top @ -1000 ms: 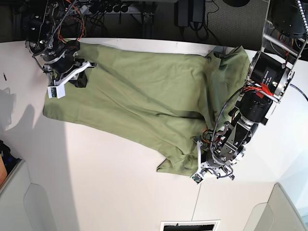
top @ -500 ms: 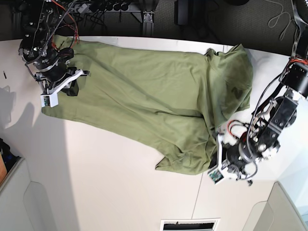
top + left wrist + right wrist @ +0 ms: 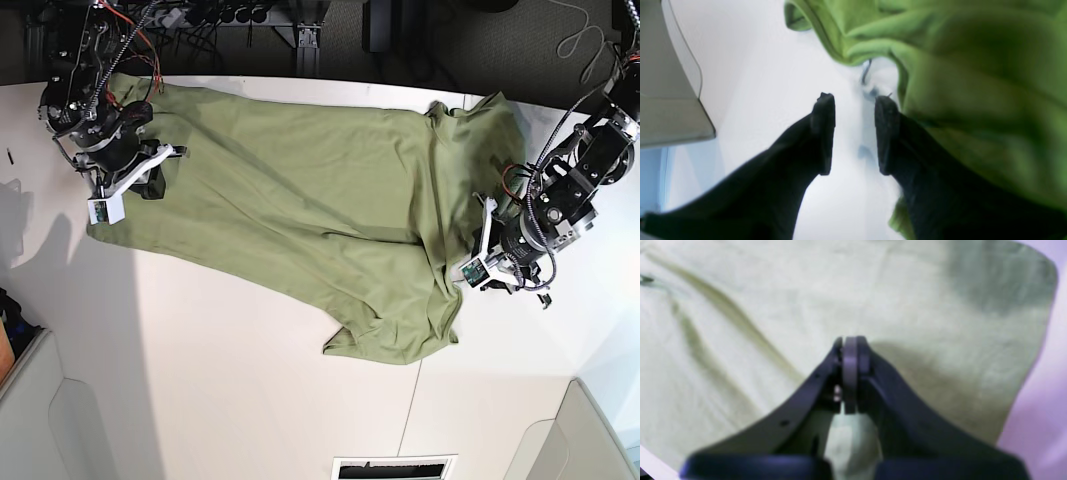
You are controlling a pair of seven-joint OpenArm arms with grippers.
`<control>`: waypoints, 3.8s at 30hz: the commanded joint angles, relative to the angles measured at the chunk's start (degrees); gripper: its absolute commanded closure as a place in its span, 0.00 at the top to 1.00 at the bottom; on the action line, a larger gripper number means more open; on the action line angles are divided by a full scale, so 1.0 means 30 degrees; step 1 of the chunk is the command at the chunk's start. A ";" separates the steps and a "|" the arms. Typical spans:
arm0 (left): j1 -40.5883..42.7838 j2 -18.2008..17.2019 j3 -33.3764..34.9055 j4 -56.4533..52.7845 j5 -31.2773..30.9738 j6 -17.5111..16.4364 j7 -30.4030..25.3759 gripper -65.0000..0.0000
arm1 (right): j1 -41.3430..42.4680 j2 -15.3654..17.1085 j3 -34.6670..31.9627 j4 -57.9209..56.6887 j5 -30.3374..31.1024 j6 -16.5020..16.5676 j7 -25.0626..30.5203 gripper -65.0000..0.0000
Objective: Layout the t-shirt on the table in an organized manner, then fold the t-shirt properly
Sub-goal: 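Drag the shirt with the left gripper to spread it flat, then pull the shirt corner with the left gripper and release it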
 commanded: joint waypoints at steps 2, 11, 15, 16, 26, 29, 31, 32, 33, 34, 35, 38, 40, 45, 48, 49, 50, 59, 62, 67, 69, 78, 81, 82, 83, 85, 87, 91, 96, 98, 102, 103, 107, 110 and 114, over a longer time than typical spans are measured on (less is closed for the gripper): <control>-0.0517 0.0466 -0.0860 0.0248 -0.0670 -0.0226 -0.0058 0.35 | 0.0197 0.0160 0.0051 0.0299 0.0226 0.0029 0.0328 0.00; -0.0634 0.3869 -0.2550 -0.2091 -0.0801 -0.0780 0.0291 0.35 | 0.0189 0.0160 0.0051 0.0299 0.0226 0.0036 0.0175 0.00; -0.0678 0.4342 -0.3621 -0.2943 -0.0831 -0.0277 0.0197 0.35 | 0.0189 0.0160 0.0051 0.0299 0.0219 0.0036 0.0153 0.00; -0.0685 0.4350 -0.4102 -0.2929 -0.1144 -0.0270 0.0138 0.35 | 0.0189 0.0160 0.0051 0.0299 0.0219 0.0036 0.0153 0.00; -0.0634 0.4393 -0.6878 -0.3016 -0.2484 -0.1596 0.0546 0.35 | 0.0073 0.0160 0.0051 0.0240 -0.0350 0.0036 0.0153 0.00; -0.0510 0.4787 -0.6878 -0.3249 -0.2484 -0.1494 0.0517 0.35 | -0.0168 0.0160 0.0051 0.0240 -0.0342 0.0029 0.0160 0.00; -0.0517 0.5107 -0.6878 -0.3971 -0.2492 -0.1443 0.0539 0.35 | -0.0393 0.0160 0.0051 0.0240 -0.0342 0.0029 0.0175 0.00; -0.0532 0.5333 -0.6878 -0.4466 -0.2484 -0.1464 0.0532 0.35 | -0.0452 0.0160 0.0051 0.0240 -0.0350 0.0022 0.0146 0.00; -0.0568 0.5544 -0.6878 -0.4962 -0.2463 -0.1464 0.0525 0.35 | -0.0459 0.0160 0.0051 0.0240 -0.0350 0.0029 0.0146 0.00; -0.0583 0.5727 -0.6878 -0.5479 -0.2463 -0.1464 0.0503 0.35 | -0.0452 0.0160 0.0051 0.0240 -0.0342 0.0022 0.0146 0.00; -0.0627 0.5829 -0.6878 -0.5901 -0.2470 -0.1472 0.0488 0.35 | -0.0437 0.0160 0.0051 0.0240 -0.0342 0.0029 0.0146 0.00; -0.0619 0.6033 -0.6878 -0.6557 -0.2463 -0.1464 0.0393 0.35 | -0.0444 0.0160 0.0051 0.0240 -0.0342 0.0029 0.0146 0.00; -0.0619 0.6033 -0.6878 -0.6630 -0.2463 -0.1647 0.0357 0.35 | -0.0437 0.0160 0.0051 0.0240 -0.0335 0.0029 0.0168 0.00; -0.0619 0.6149 -0.6878 -0.6681 -0.1851 -0.1938 0.0364 0.05 | -0.0437 0.0168 0.0051 0.0233 -0.0444 0.0022 0.0211 0.00; -0.0634 0.5960 -0.6878 -0.6805 -0.0510 -0.0823 0.0204 0.00 | -0.0452 0.0175 0.0051 0.0226 -0.1202 0.0015 0.0197 0.00; -0.0627 0.5814 -0.6878 -0.6885 -0.0211 -0.0532 0.0066 0.00 | -0.0488 0.0211 0.0051 0.0219 -0.1355 0.0007 0.0153 0.00; -0.0627 0.5661 -0.6878 -0.7002 -0.0058 -0.0488 0.0007 0.00 | -0.0525 0.0291 0.0051 0.0182 -0.1348 0.0000 0.0109 0.00; -0.0678 0.4590 -0.6878 -0.9457 0.1064 -0.0452 -0.1392 0.00 | -0.1239 0.1158 0.0058 0.0015 -0.1282 -0.0357 0.0211 0.00; -0.0852 0.4087 -0.6878 -0.9449 0.1064 -0.0168 -0.1348 0.01 | -0.1224 0.1399 0.0073 0.0015 -0.1202 -0.0379 0.0226 0.00; -0.1399 0.3060 -0.6878 -0.9238 0.0160 -0.0583 -0.0423 0.35 | -0.1115 0.1464 0.0073 0.0015 -0.1195 -0.0503 0.0240 0.00; -0.1399 0.2433 -0.6878 -0.8444 -0.1406 -0.1756 0.0226 0.36 | -0.1100 0.1494 0.0073 0.0015 -0.1137 -0.0503 0.0372 0.00; 0.0576 -0.1144 -0.6878 -0.1756 -0.6360 -0.4692 0.1894 0.36 | -0.1005 0.1639 0.0073 0.0153 0.0466 -0.0488 0.1137 0.00; 0.1872 -0.1545 -0.6878 -0.0444 -0.6834 -0.4685 0.2958 0.36 | -0.0911 0.1647 0.0073 0.0503 0.1137 -0.0168 0.1457 0.00; 0.2346 -0.1574 -0.6878 -0.0277 -0.6812 -0.4685 0.3038 0.36 | -0.0750 0.1639 0.0073 0.0590 0.1341 0.0131 0.1421 0.00; 0.2783 -0.1596 -0.6878 -0.0219 -0.6812 -0.4685 0.3002 0.36 | -0.0568 0.1639 0.0073 0.0612 0.1479 0.0364 0.1413 0.00; 0.3592 -0.1588 -0.6885 -0.0219 -0.6812 -0.4677 0.2936 0.36 | -0.0138 0.1647 0.0073 0.0612 0.1719 0.0568 0.1355 0.00; 0.4284 -0.1588 -0.6900 -0.0219 -0.6747 -0.4670 0.2863 0.36 | 0.0226 0.1639 0.0073 0.0612 0.1741 0.0597 0.1348 0.00; 0.5209 -0.1464 -0.6892 -0.0219 -0.5727 -0.4007 0.2579 0.36 | 0.0954 0.1639 0.0066 0.0605 0.1741 0.0590 0.1209 0.00; 0.5421 -0.0780 -0.6892 -0.0226 -0.5370 -0.4022 0.2572 0.36 | 0.1494 0.1639 0.0066 0.0597 0.1741 0.0590 0.0984 0.00; 0.5413 -0.0189 -0.6892 -0.0291 -0.5122 -0.3832 0.2572 0.31 | 0.1472 0.1632 0.0066 0.0590 0.1814 0.0583 0.0969 0.00; 0.5406 0.0328 -0.6892 -0.0335 -0.3038 -0.1632 0.2484 0.00 | 0.1472 0.1632 0.0066 0.0590 0.1800 0.0583 0.0816 0.00; 0.5406 0.0226 -0.6892 -0.0335 -0.2535 -0.0933 0.2426 0.00 | 0.1472 0.1639 0.0066 0.0583 0.1785 0.0583 0.0801 0.00; 0.5406 -0.0794 -0.6900 -0.0328 -0.1013 0.0554 0.2521 0.00 | 0.1472 0.1639 0.0066 -0.0044 0.0940 0.0583 0.0823 0.00; 0.5406 -0.1654 -0.6900 -0.0321 -0.1202 0.0525 0.2805 0.00 | 0.1523 0.1647 0.0066 -0.1239 0.0641 0.0597 0.1086 0.00; 0.5406 -0.2361 -0.6900 -0.0299 -0.2302 -0.0729 0.3089 0.00 | 0.1574 0.1647 0.0066 -0.2973 0.0670 0.1027 0.1515 0.00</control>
